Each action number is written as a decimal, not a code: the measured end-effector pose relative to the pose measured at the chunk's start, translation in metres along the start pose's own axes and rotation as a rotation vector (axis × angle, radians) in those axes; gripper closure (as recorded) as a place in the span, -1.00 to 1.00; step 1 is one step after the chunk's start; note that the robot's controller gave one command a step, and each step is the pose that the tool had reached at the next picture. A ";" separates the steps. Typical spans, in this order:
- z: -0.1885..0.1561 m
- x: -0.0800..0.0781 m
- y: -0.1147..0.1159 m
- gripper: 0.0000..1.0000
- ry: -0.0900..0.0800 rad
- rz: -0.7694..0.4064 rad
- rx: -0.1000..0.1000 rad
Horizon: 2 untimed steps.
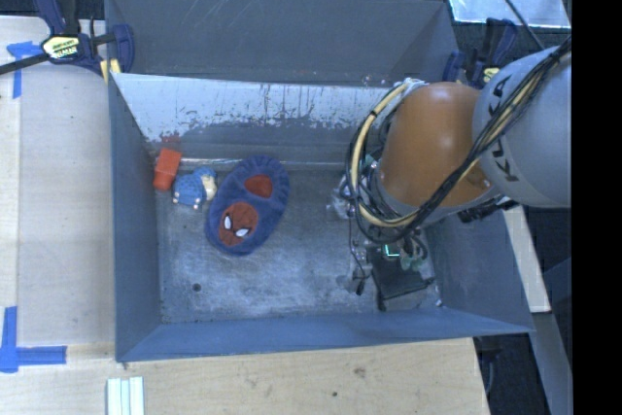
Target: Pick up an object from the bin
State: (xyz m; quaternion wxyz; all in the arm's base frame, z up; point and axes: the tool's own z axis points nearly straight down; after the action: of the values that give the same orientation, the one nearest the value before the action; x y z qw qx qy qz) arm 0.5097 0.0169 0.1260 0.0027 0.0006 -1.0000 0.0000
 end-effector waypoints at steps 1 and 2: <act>-0.001 0.017 -0.082 -1.00 -0.006 -0.044 0.003; 0.057 -0.037 -0.118 -1.00 -0.009 -0.504 0.003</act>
Offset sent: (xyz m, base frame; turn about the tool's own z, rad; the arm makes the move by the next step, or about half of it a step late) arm -0.0164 -0.0761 0.0011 -0.0518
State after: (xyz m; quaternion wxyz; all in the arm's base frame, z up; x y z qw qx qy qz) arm 0.5466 -0.1012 0.0691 -0.0017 0.2499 -0.9683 0.0007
